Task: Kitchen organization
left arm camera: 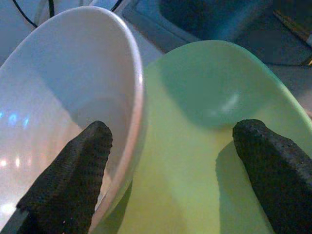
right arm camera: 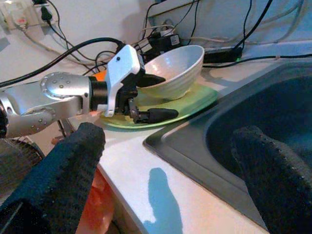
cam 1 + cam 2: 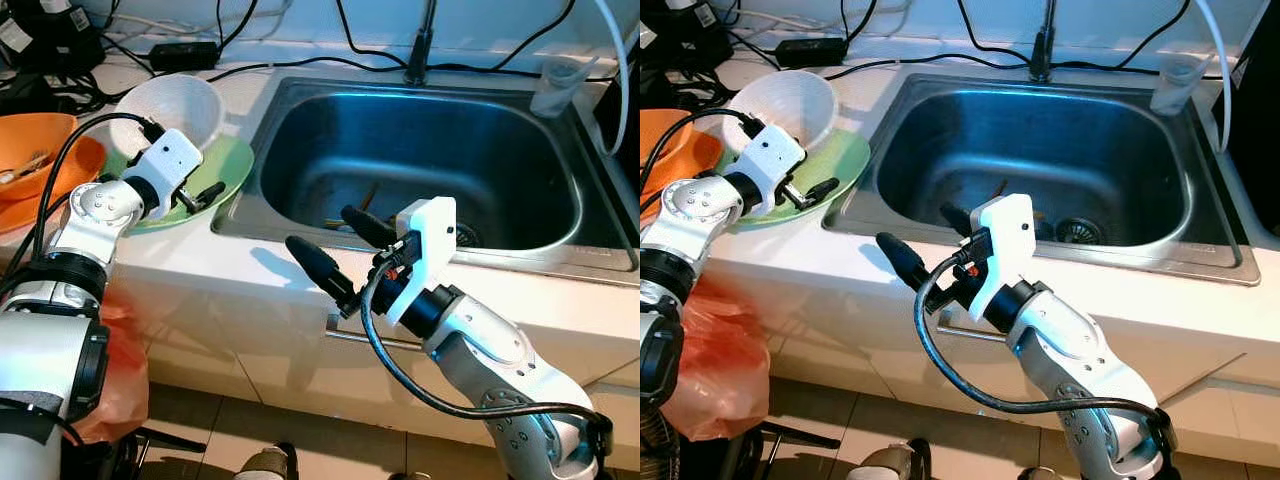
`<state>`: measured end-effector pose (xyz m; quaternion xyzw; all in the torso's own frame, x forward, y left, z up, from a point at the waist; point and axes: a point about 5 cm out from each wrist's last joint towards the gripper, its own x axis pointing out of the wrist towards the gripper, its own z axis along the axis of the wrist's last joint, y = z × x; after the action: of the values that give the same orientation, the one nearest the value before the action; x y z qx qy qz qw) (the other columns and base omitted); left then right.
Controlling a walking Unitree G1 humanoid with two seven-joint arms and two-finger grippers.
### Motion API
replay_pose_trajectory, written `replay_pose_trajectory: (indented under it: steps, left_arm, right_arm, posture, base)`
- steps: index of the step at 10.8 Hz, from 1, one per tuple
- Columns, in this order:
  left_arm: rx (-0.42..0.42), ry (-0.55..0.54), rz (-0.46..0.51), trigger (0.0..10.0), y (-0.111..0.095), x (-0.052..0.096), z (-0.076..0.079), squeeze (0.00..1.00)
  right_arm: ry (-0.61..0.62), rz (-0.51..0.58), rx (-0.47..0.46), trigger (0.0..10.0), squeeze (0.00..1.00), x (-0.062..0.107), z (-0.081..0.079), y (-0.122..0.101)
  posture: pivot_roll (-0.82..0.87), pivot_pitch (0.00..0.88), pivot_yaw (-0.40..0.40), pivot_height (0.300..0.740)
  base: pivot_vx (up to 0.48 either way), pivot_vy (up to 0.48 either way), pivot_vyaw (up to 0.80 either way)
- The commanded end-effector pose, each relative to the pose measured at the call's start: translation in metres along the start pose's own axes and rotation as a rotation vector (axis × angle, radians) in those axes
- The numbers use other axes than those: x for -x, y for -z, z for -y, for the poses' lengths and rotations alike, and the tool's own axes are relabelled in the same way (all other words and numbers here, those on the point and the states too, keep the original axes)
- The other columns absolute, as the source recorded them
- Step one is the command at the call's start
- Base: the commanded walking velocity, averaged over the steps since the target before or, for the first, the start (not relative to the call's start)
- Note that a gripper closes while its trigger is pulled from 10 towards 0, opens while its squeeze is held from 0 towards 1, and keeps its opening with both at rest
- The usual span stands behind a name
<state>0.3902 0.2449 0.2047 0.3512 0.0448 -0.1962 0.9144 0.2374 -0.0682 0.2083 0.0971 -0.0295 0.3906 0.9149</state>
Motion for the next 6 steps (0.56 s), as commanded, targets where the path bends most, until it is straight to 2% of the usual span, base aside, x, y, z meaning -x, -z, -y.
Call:
replay_pose_trajectory:
  steps: [1,3,4,6]
  left_arm:
    - [-0.01,-0.011,-0.052,10.0,0.011,0.005,-0.001,0.0]
    - [-0.053,-0.132,-0.031,10.0,0.004,0.008,-0.016,0.0]
    - [-0.068,-0.209,-0.028,10.0,0.0,0.011,-0.029,0.0]
    - [-0.061,-0.22,-0.061,10.0,0.005,0.014,-0.031,0.0]
  right_arm:
    - [-0.007,-0.001,0.0,10.0,0.0,0.001,-0.002,-0.001]
    - [-0.002,-0.001,0.003,10.0,0.0,0.001,-0.001,-0.001]
    - [-0.001,-0.001,0.004,10.0,0.0,0.001,-0.001,-0.001]
    - [0.002,0.0,0.004,10.0,0.0,0.0,-0.001,-0.001]
  posture:
    - [0.03,0.135,0.069,0.74]
    - [0.03,0.132,0.069,0.74]
    - [0.03,0.134,0.069,0.74]
    - [0.03,0.136,0.07,0.74]
  base:
    - [0.0,0.0,0.0]
    - [0.0,0.0,0.0]
    - [0.0,0.0,0.0]
    - [0.0,0.0,0.0]
